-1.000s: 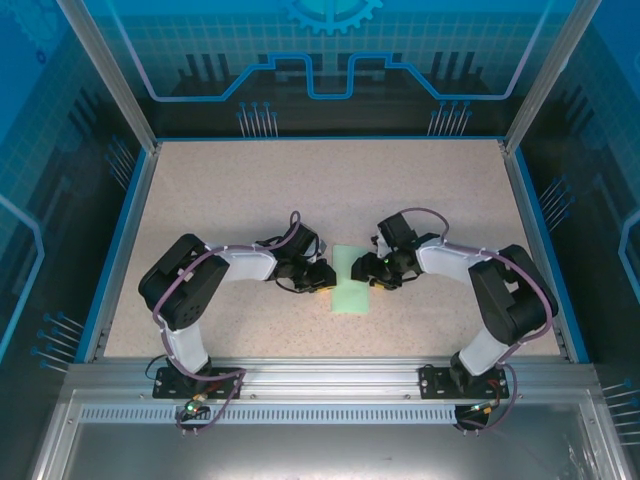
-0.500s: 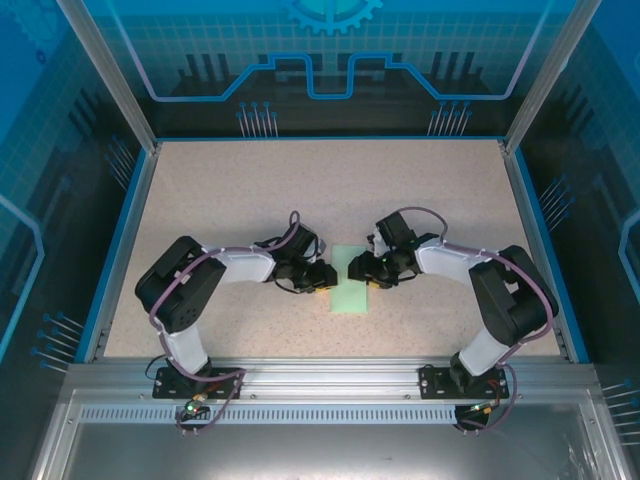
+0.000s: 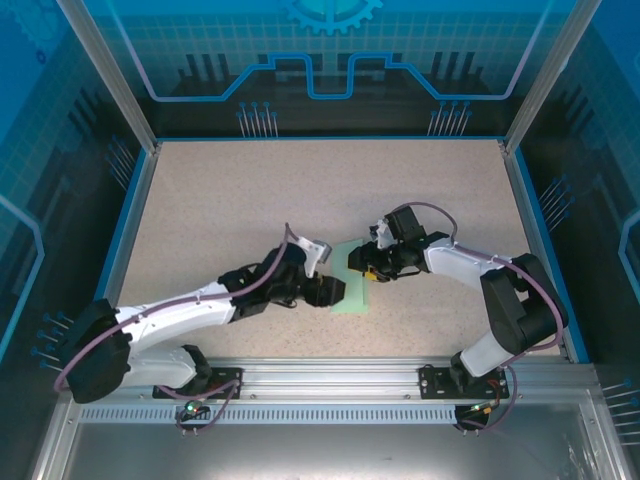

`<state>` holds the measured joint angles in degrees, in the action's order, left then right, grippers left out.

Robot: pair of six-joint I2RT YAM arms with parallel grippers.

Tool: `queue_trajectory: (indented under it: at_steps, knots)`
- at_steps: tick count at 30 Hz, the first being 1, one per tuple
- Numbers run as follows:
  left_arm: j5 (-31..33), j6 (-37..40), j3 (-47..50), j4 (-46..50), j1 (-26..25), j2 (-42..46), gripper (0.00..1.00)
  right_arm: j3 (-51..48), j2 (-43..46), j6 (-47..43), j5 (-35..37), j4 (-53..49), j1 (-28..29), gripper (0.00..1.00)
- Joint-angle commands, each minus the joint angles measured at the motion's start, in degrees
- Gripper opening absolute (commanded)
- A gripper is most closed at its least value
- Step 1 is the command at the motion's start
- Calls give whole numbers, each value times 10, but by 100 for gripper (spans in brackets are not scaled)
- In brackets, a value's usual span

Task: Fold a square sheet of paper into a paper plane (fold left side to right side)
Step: Fold the triangle a second time at the center of the table.

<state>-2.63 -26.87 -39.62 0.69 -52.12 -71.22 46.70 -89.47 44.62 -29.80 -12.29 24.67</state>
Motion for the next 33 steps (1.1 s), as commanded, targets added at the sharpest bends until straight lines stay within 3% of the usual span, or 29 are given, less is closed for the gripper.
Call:
queue_trajectory:
  at_steps: [1,6,11,23,33]
  knots:
    - [137,61,-21,65,-61,-25,69,20,7,10,-23,3,-6,51]
    - [266,78,-108,137,-139,-128,75,23,-2,13,-23,4,-6,51]
    - [325,61,-173,192,-155,-202,79,25,-9,19,-25,13,-2,51]
    - [316,103,-248,228,-167,-298,88,33,-24,21,-26,16,-1,51]
    - [358,117,-291,256,-168,-354,82,34,-29,23,-24,14,1,51]
